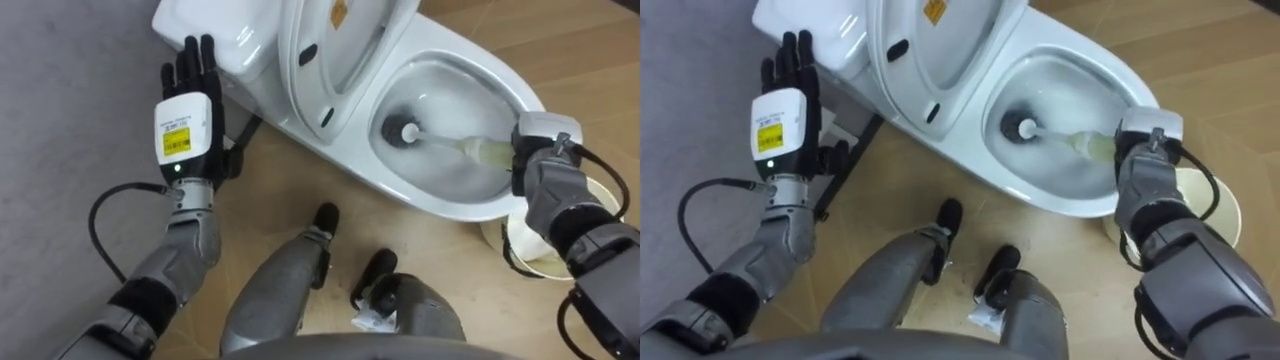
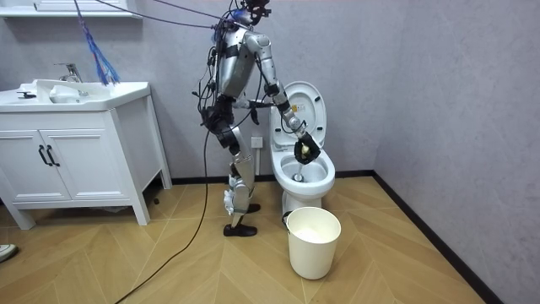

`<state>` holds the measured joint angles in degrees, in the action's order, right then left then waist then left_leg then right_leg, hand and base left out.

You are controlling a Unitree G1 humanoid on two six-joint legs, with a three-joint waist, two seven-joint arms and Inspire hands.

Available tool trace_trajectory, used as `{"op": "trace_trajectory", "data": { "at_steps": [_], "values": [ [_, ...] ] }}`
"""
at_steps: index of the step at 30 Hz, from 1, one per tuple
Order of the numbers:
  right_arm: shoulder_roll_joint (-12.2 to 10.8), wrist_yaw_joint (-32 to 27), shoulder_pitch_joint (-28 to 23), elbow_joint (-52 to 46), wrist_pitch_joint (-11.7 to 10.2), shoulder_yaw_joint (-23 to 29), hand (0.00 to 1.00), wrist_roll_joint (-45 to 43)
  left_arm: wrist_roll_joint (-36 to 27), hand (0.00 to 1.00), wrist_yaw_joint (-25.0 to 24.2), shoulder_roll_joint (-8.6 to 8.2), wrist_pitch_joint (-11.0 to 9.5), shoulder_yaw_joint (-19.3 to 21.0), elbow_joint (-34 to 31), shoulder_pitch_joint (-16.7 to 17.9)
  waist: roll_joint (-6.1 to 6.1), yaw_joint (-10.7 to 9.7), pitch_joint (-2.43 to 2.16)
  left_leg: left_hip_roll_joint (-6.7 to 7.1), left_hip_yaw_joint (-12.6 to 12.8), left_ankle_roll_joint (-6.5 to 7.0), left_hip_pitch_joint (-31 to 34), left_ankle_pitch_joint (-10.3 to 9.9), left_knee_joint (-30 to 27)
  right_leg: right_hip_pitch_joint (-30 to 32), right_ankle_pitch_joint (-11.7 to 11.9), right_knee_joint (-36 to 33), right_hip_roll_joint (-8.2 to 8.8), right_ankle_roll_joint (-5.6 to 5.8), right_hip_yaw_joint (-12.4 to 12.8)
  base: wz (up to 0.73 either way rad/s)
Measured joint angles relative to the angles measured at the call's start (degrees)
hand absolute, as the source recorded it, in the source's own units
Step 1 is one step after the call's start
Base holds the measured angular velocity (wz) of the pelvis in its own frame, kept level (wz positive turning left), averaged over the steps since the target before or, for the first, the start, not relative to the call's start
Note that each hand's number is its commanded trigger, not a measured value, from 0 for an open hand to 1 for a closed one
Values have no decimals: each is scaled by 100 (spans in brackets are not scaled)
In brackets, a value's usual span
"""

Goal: Brush toilet

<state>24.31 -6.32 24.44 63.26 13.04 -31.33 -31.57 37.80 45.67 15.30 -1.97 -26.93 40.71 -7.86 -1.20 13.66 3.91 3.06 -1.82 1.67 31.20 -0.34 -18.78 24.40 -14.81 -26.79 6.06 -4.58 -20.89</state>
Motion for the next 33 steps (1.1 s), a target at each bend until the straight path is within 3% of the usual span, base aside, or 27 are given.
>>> {"op": "trace_trajectory", "data": {
  "at_steps": [1, 3, 6, 8, 10, 12, 15, 20, 24, 28, 33],
  "values": [
    [0, 12, -88, -3, -87, 131, 100, 107, -4, 0, -21, 26, -18, 18, 4, 27, -19, -32, -8, 5, 2, 0, -51, 0, 2, -48, -13, 7, 6, 2, -1, 9],
    [0, 88, -430, -12, -475, 548, 100, 532, -4, 0, -108, 190, -135, 172, -34, 206, -153, -215, -20, 26, 16, 0, -219, 0, 10, -257, -60, 44, 26, 14, -55, 11],
    [-19, 134, -995, -125, -826, 1341, 100, 1133, 111, 0, -356, 217, -273, 601, -42, 584, -245, -374, -63, 43, 14, 5, -590, -4, 134, -667, -63, 238, 13, 49, -96, 8],
    [-18, 112, -1420, -315, -885, 1799, 100, 1400, 98, 0, -512, 217, -317, 913, -115, 964, -261, -479, -155, 55, 1, 5, -770, -15, 155, -940, -36, 437, -10, 84, -145, 9],
    [-26, 86, -1947, -463, -955, 2211, 100, 1664, 113, 0, -794, 217, -216, 1273, -125, 1575, -265, -594, -272, 61, -23, 47, -1114, -114, 249, -1354, -12, 678, -55, 134, -201, 7],
    [-68, 74, -2271, -467, -1001, 2434, 100, 1790, 120, 0, -881, 198, -204, 1506, -128, 2003, -281, -642, -333, 53, -29, 78, -1343, -193, 368, -1617, 6, 876, -105, 173, -264, 15],
    [-280, 72, -2633, -598, -1052, 2672, 100, 1789, 112, 0, -1071, 123, -199, 1916, -141, 2517, -323, -701, -356, 73, -60, 89, -1676, -214, 552, -1996, 45, 1104, -146, 228, -292, 12],
    [-515, -132, -2970, -756, -1353, 2856, 100, 2115, -145, 0, -1150, -151, -242, 2222, -165, 2710, -229, -754, -368, 144, -204, 108, -2085, -256, 621, -2551, 124, 1492, -210, 312, -378, 16],
    [-624, -304, -3056, -732, -1630, 2980, 100, 2230, -978, 0, -1144, -367, -472, 2588, -131, 2860, -194, -724, -387, 181, -200, 127, -2304, -289, 721, -2800, 147, 1636, -192, 351, -445, 1],
    [-776, -591, -3136, -557, -1708, 3063, 100, 2396, -2170, 0, -1154, -497, -534, 2982, -5, 3100, -195, -713, -384, 208, -204, 122, -2445, -360, 753, -2982, 150, 1725, -203, 369, -445, 1],
    [-948, -689, -3247, -218, -1713, 3346, 100, 2578, -3034, 0, -1382, -766, -546, 3623, 634, 3274, -189, -692, -390, 232, -201, 122, -2477, -458, 740, -3045, 117, 1812, -203, 408, -428, 0]
  ]
}}
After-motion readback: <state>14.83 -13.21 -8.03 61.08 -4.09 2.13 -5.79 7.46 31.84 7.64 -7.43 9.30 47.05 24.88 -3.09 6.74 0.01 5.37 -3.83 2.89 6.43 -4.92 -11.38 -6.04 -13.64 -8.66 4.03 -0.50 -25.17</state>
